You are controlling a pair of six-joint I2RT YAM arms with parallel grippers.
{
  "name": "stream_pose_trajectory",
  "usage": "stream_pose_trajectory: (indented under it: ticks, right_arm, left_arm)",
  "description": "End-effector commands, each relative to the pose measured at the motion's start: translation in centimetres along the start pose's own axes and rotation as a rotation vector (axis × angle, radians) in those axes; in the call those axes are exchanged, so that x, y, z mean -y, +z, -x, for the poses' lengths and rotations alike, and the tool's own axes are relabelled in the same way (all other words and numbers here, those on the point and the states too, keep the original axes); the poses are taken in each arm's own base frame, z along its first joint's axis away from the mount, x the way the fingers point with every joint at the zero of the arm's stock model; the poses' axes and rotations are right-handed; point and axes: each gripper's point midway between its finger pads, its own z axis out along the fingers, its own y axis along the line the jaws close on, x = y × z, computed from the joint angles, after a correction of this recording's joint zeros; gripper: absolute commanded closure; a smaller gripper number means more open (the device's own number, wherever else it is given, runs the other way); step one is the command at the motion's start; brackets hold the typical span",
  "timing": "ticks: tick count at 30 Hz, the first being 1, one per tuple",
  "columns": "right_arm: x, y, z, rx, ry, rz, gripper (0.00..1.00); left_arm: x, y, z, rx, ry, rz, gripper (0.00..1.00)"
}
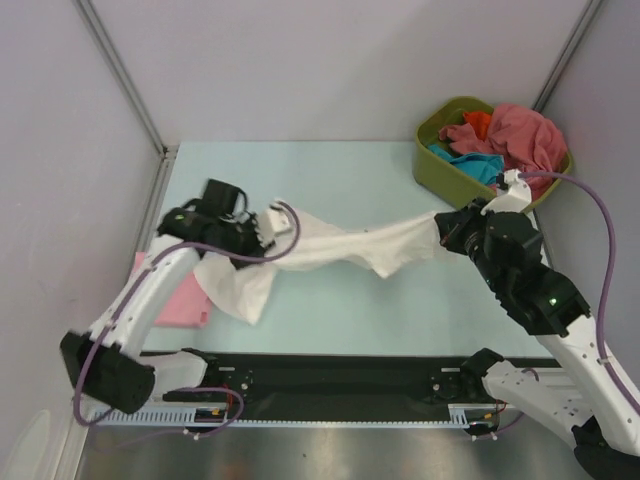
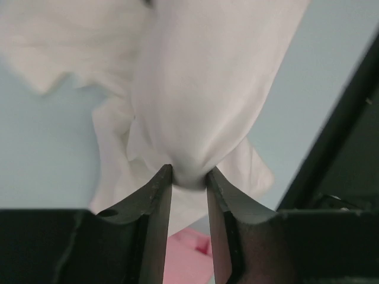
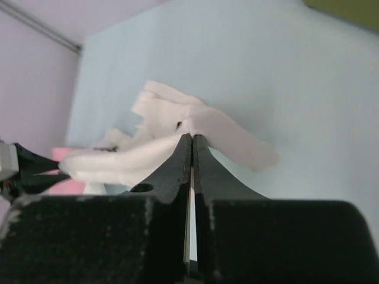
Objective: Fold and stack the t-shirts
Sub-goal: Flatten the tshirt out
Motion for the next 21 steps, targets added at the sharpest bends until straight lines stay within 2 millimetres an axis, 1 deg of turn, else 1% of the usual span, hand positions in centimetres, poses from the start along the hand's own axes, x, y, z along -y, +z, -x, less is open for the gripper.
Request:
stream_pose_trajectory:
  ticks: [1, 2, 3, 4, 5, 6, 7, 8, 9, 10, 11, 12, 13, 14, 15, 17, 19, 20, 21]
  right_arm:
    - [5.1, 0.7, -1.3, 0.002, -0.086, -0.197, 1.0]
    - [6.1, 0.9, -2.1, -0.011, -0.099, -0.229, 1.0]
    - [7.5, 1.0, -1.9, -0.005, -0.097, -0.271, 1.0]
    - [8.1, 0.8, -1.8, 0.0, -0.103, -0.286, 1.0]
    - [8.9, 0.8, -1.8, -0.005, -0.101, -0.307, 1.0]
    - [9.4, 0.8, -2.5, -0.033, -0.103, -0.306, 1.0]
    - [10.7, 0.8, -2.3, -0.03, -0.094, -0.341, 1.0]
    - [11.1, 0.7, -2.5, -0.038, -0.096, -0.346, 1.0]
    - [11.4, 0.8, -3.6, -0.074, -0.093, -0.334, 1.0]
    - [12.1, 0.8, -3.7, -0.077, -0.086, -0.349, 1.0]
    - [12.4, 0.6, -4.0, -0.082, -0.083, -0.352, 1.0]
    - [13.0, 0.6, -4.9, -0.104, -0.086, -0.363, 1.0]
    - [13.3, 0.5, -5.1, -0.107, -0.083, -0.371, 1.0]
    - [13.5, 0.4, -5.4, -0.109, -0.083, -0.376, 1.0]
    - [13.5, 0.2, -5.4, -0.105, -0.081, -0.372, 1.0]
    - [13.7, 0.1, -5.8, -0.108, -0.079, -0.372, 1.0]
    - [14.0, 0.0, -6.2, -0.113, -0.078, -0.375, 1.0]
    - [14.0, 0.0, -6.3, -0.117, -0.078, -0.374, 1.0]
    - [14.1, 0.0, -6.5, -0.121, -0.076, -0.378, 1.0]
  left_arm:
    - [9.4, 4.5, -3.2, -0.117, 0.032, -0.408, 0.64]
    - [11.5, 4.9, -3.1, -0.122, 0.067, -0.493, 0.51]
    - [13.0, 4.6, -3.5, -0.141, 0.071, -0.564, 0.48]
    - [14.0, 4.8, -3.1, -0.127, 0.065, -0.623, 0.47]
    - [14.3, 4.8, -3.0, -0.122, 0.068, -0.637, 0.46]
    - [14.1, 4.8, -2.7, -0.114, 0.07, -0.631, 0.46]
    - [13.6, 5.3, -2.5, -0.1, 0.078, -0.604, 0.46]
    - [12.5, 5.6, -2.7, -0.12, 0.06, -0.535, 0.46]
    - [11.6, 6.4, -3.5, -0.149, 0.04, -0.467, 0.46]
    - [9.5, 8.0, -2.7, -0.115, 0.047, -0.353, 0.47]
    - [8.4, 8.9, -3.1, -0.137, -0.002, -0.28, 0.49]
    - [6.9, 9.8, -5.0, -0.208, -0.009, -0.186, 0.5]
    - [6.3, 10.4, -5.4, -0.224, -0.011, -0.161, 0.51]
    - [6.0, 11.0, -6.5, -0.269, -0.022, -0.15, 0.51]
    - [6.1, 11.9, -8.4, -0.348, -0.034, -0.149, 0.52]
    - [5.9, 12.8, -9.9, -0.393, -0.062, -0.146, 0.52]
    - [5.0, 13.6, -10.7, -0.396, -0.088, -0.11, 0.5]
    - [4.1, 13.6, -11.0, -0.392, -0.128, -0.075, 0.48]
    - [3.4, 13.8, -10.8, -0.38, -0.143, -0.056, 0.47]
